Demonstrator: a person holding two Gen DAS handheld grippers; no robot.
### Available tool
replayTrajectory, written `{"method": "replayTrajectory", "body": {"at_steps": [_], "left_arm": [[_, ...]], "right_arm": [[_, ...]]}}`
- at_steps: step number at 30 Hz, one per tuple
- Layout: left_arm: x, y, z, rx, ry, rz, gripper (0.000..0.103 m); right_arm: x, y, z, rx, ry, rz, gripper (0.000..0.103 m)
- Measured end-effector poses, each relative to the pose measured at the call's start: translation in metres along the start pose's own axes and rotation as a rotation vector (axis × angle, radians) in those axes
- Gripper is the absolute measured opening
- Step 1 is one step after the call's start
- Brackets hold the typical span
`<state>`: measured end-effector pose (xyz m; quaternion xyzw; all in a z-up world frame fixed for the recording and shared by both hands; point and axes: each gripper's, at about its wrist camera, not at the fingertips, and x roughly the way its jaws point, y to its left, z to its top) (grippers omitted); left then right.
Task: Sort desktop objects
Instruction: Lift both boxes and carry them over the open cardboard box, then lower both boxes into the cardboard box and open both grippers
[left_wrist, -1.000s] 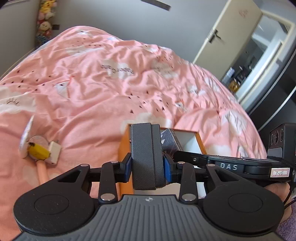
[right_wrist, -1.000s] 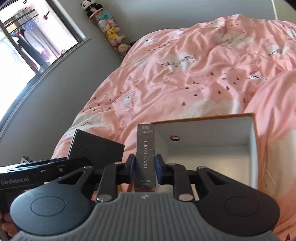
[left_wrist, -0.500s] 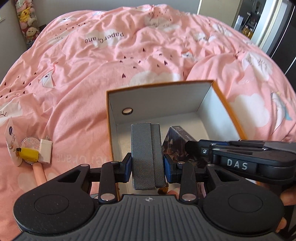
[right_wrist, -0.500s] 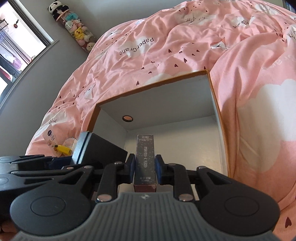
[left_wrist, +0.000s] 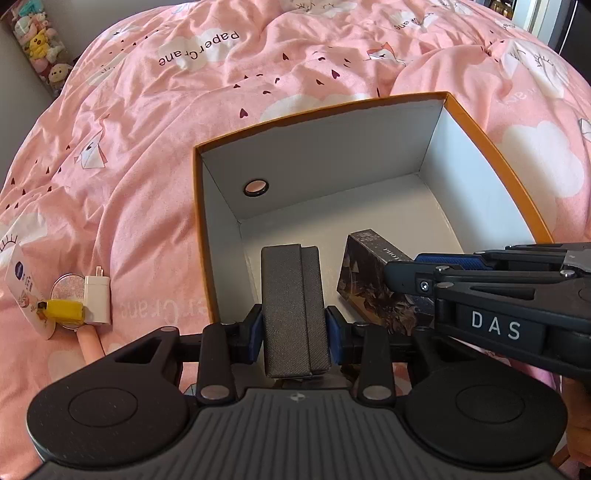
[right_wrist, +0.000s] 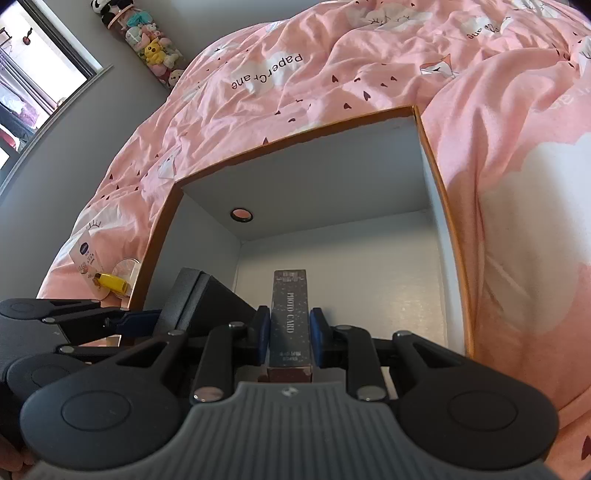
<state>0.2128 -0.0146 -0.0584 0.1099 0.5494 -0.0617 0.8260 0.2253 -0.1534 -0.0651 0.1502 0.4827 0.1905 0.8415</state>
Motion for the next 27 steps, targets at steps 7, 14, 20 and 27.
{"method": "replayTrajectory", "body": {"at_steps": [7,14,20,27], "left_arm": [[0.004,-0.001,-0.001,0.017,0.008,-0.017,0.040],[0.003,0.002,-0.002,0.025,-0.005,-0.038,0.040],[0.002,0.005,-0.002,0.028,-0.052,-0.029,0.038],[0.006,-0.003,-0.002,0.081,-0.024,-0.002,0.039]], "right_arm": [[0.002,0.002,0.001,0.005,0.006,-0.005,0.024],[0.004,0.004,0.002,0.021,0.017,-0.003,0.024],[0.011,0.014,0.008,0.019,0.020,0.008,0.024],[0.019,0.012,0.012,0.059,0.024,0.016,0.024]]}}
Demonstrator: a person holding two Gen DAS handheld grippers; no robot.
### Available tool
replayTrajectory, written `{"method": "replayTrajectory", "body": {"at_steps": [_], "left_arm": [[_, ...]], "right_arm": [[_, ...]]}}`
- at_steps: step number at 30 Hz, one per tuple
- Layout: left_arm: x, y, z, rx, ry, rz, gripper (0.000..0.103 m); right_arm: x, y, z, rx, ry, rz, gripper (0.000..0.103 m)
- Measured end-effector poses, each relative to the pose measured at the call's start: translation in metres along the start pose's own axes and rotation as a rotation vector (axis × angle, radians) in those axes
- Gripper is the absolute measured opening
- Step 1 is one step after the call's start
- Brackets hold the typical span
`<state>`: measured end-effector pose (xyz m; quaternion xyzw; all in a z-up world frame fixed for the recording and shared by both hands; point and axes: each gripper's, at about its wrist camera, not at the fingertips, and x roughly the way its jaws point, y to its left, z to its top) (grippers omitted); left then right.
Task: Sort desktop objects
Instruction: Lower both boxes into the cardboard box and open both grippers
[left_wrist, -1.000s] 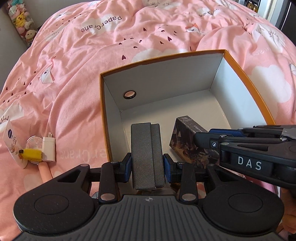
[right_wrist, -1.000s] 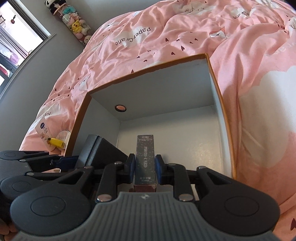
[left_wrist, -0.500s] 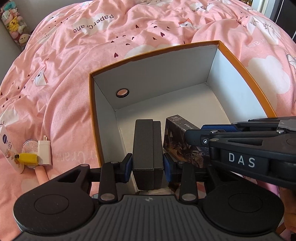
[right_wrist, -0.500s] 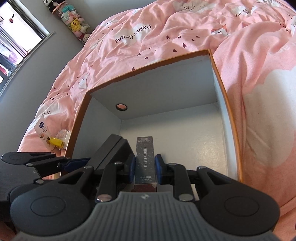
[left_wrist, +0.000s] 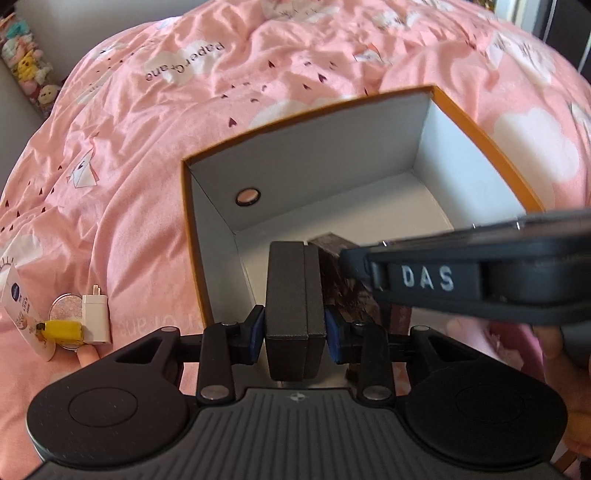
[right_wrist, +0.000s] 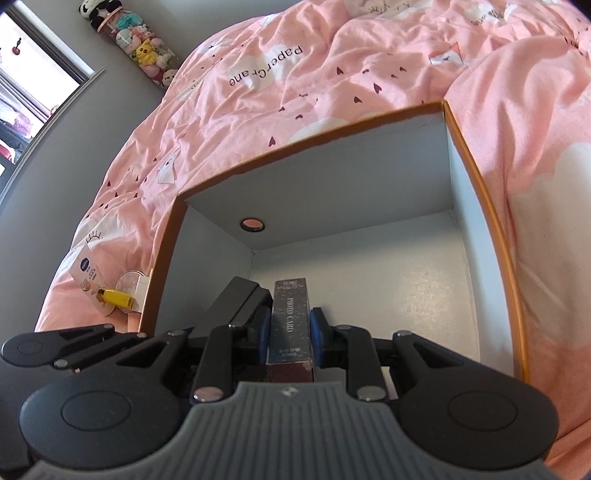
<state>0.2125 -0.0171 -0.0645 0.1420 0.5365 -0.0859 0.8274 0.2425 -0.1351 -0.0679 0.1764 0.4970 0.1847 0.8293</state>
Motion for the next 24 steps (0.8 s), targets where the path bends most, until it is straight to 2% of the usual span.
{"method": "replayTrajectory", "body": {"at_steps": [5,10,13,14,15,16,19,22,24], "left_arm": [[-0.002,0.004,-0.002,-0.006,0.009,-0.047,0.046],[-0.011,0.011,-0.006,-0.020,0.009,-0.083,0.047],[-0.023,0.021,-0.011,-0.055,-0.009,-0.146,0.049],[-0.028,0.024,-0.014,-0.068,-0.017,-0.157,0.051],[-0.033,0.027,-0.016,-0.079,-0.029,-0.160,0.052],[-0.039,0.031,-0.018,-0.090,-0.047,-0.160,0.052],[-0.059,0.044,-0.025,-0.134,-0.105,-0.193,0.053],[-0.075,0.060,-0.032,-0.192,-0.155,-0.185,0.053],[-0.081,0.071,-0.037,-0.237,-0.178,-0.182,0.053]], "right_arm": [[0.004,-0.004,0.001,0.055,0.025,0.050,0.025],[0.014,-0.006,0.001,0.101,0.059,0.094,0.024],[0.018,-0.003,0.000,0.102,0.070,0.103,0.024],[0.019,-0.002,0.000,0.101,0.072,0.106,0.018],[0.020,-0.002,-0.001,0.107,0.081,0.124,0.017],[0.022,-0.002,-0.001,0.120,0.094,0.145,0.018],[0.024,0.004,-0.003,0.088,0.093,0.124,0.018],[0.025,0.003,-0.004,0.093,0.101,0.118,0.019],[0.026,-0.001,-0.004,0.105,0.103,0.111,0.029]]}}
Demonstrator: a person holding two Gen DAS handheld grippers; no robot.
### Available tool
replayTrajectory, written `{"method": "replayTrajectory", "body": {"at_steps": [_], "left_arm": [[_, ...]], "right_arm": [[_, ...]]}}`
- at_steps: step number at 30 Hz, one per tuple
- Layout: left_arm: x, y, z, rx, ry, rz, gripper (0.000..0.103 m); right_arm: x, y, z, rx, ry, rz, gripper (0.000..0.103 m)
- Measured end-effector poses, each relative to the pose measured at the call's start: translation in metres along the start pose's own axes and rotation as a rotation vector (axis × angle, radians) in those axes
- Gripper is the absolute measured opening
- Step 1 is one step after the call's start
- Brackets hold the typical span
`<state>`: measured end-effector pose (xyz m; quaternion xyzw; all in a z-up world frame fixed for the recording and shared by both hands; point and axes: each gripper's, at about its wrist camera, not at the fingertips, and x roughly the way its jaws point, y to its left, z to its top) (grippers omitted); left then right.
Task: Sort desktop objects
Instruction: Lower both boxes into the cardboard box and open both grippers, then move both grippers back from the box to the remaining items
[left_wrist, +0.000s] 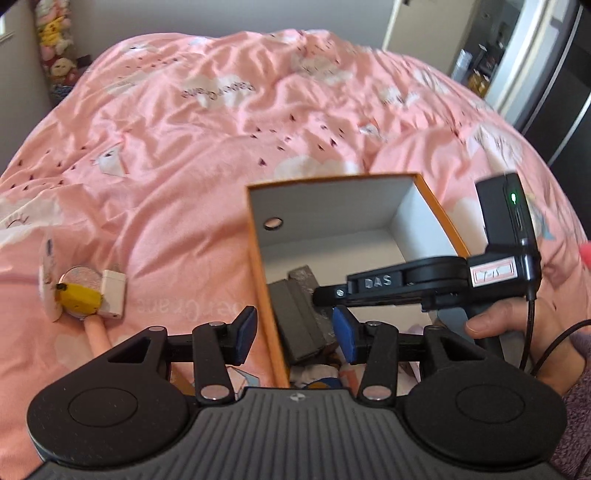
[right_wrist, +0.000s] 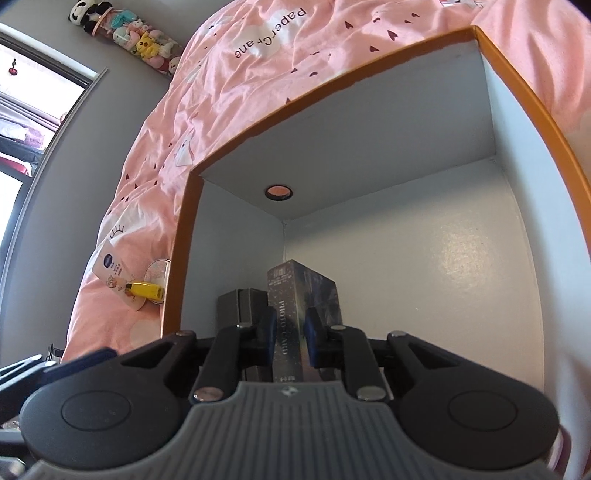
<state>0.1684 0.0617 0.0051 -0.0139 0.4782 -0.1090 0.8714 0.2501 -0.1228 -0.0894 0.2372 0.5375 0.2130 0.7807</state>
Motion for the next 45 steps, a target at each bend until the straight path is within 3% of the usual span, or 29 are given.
{"method": "replayTrajectory", "body": {"at_steps": [1,8,13,21,27,32,37,41,45], "left_arm": [[-0.003,0.006,-0.001,-0.022,-0.009,0.003,0.053],[-0.008,0.052,-0.018,-0.208,-0.019,0.003,0.053],[-0.006,0.070,-0.031,-0.289,0.000,-0.029,0.053],[-0.007,0.071,-0.038,-0.279,-0.011,-0.040,0.053],[-0.016,0.086,-0.041,-0.281,-0.017,0.038,0.053],[-0.027,0.110,-0.047,-0.318,-0.010,0.076,0.053],[-0.033,0.136,-0.058,-0.383,-0.001,0.098,0.053],[-0.034,0.152,-0.064,-0.416,0.015,0.138,0.053],[-0.036,0.164,-0.069,-0.442,0.017,0.141,0.053]], "right_arm": [[0.000,-0.002,0.000,0.007,-0.001,-0.004,0.041],[0.017,-0.022,-0.003,0.134,0.076,0.024,0.049],[0.023,-0.039,-0.002,0.285,0.106,0.107,0.039],[0.019,-0.032,-0.004,0.269,0.104,0.102,0.037],[0.005,-0.004,-0.004,0.109,0.049,0.026,0.037],[-0.019,0.032,-0.006,-0.093,-0.056,-0.047,0.037],[-0.036,0.066,-0.008,-0.249,-0.136,-0.052,0.037],[-0.035,0.101,-0.016,-0.358,-0.127,0.000,0.037],[-0.012,0.135,-0.028,-0.454,-0.050,0.016,0.037]]}}
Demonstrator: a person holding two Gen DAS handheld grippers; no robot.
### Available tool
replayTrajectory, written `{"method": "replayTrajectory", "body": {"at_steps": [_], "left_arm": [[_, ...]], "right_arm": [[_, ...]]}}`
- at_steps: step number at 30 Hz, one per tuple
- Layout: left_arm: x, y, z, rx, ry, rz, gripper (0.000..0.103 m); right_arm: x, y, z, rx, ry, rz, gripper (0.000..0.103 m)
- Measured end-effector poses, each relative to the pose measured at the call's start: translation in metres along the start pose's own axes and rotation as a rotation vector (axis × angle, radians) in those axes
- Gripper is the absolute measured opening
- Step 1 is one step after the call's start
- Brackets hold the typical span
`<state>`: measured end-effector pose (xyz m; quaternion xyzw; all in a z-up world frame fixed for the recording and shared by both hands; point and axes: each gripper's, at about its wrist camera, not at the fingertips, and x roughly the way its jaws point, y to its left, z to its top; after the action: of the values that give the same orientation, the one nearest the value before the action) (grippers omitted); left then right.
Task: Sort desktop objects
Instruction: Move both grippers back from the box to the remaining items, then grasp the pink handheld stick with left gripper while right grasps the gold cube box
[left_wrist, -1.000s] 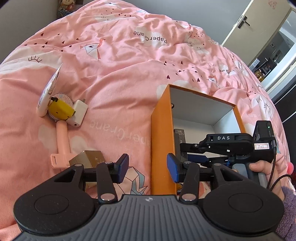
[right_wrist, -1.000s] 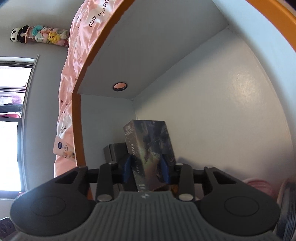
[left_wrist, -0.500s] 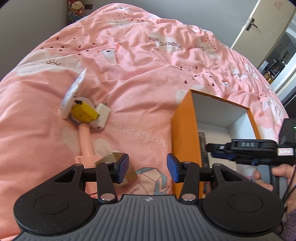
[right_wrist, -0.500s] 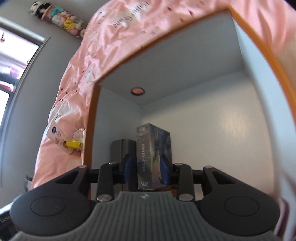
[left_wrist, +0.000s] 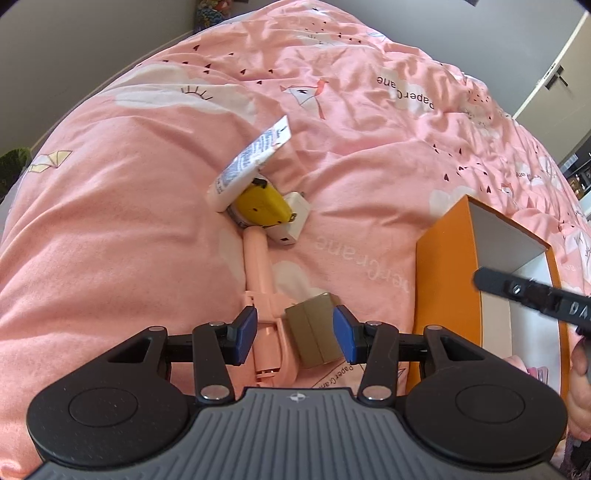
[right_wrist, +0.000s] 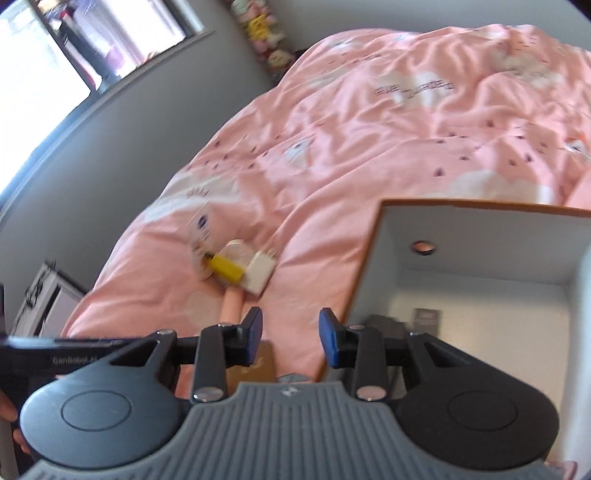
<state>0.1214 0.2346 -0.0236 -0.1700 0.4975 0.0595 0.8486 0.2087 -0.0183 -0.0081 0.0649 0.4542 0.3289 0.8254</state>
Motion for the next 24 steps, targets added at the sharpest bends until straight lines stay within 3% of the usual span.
{"method": "replayTrajectory", "body": {"at_steps": [3,5,12,13,20,24], "left_arm": [[0.002,0.005,-0.001,0.012,0.004,0.025,0.053],[0.004,0.008,-0.003,0.025,0.015,0.046,0.053],[0.016,0.018,-0.010,0.034,0.036,0.050,0.051],[0.017,0.020,-0.010,0.030,0.038,0.049,0.046],[0.020,0.039,-0.010,-0.024,0.042,-0.005,0.044],[0.022,0.040,-0.010,-0.018,0.047,-0.033,0.044]], "right_arm": [[0.023,0.024,-0.003,-0.079,0.080,0.007,0.040],[0.039,0.038,-0.006,-0.128,0.129,0.009,0.050],[0.091,0.066,-0.020,-0.211,0.283,-0.008,0.053],[0.097,0.070,-0.023,-0.229,0.299,-0.015,0.054],[0.131,0.090,-0.034,-0.334,0.353,-0.093,0.066],[0.145,0.097,-0.040,-0.426,0.350,-0.177,0.066]]}}
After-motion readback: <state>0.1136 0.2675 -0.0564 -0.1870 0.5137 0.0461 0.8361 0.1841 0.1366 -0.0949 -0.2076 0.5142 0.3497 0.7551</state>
